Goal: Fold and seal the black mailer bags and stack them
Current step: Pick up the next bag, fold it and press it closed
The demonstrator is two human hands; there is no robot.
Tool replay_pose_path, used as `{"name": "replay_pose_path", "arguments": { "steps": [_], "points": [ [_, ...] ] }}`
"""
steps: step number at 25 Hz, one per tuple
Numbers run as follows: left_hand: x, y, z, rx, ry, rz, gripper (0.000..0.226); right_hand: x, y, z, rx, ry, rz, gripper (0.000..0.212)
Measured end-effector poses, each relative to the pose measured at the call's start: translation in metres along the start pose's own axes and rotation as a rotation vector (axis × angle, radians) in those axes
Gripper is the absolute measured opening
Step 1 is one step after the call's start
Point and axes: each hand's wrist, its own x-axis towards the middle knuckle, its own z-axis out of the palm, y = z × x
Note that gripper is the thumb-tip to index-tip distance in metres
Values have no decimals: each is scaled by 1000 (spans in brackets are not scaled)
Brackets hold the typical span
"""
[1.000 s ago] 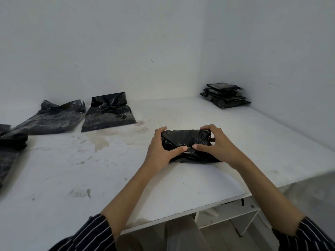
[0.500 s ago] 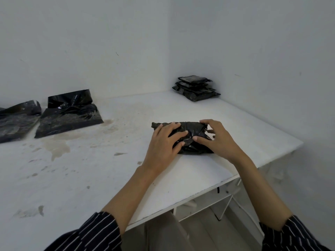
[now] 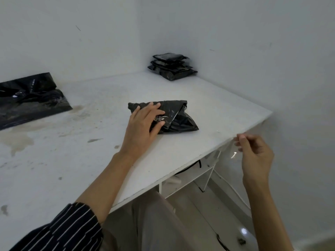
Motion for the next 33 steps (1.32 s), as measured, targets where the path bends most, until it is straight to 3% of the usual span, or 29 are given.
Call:
{"name": "replay_pose_path", "arguments": {
  "steps": [8, 14, 17, 20, 28, 33],
  "points": [
    [0, 3, -1, -28, 76, 30, 32, -9, 22, -8, -27, 16, 242, 14],
    [-2, 3, -1, -49, 82, 3, 35, -6, 27, 4, 220, -117, 530, 25],
    [-2, 3, -1, -48, 81, -7, 33, -9, 34, 7, 291, -190, 539, 30],
    [-2, 3, -1, -51, 77, -8, 33, -13, 37, 5, 343, -237, 560, 14],
    [0, 4, -5, -57, 115, 11, 24, -19, 25, -19, 227, -223, 639, 10],
    [-2, 6, -4, 1, 145, 41, 22, -11, 0, -31, 1, -187, 622, 5]
  ]
}}
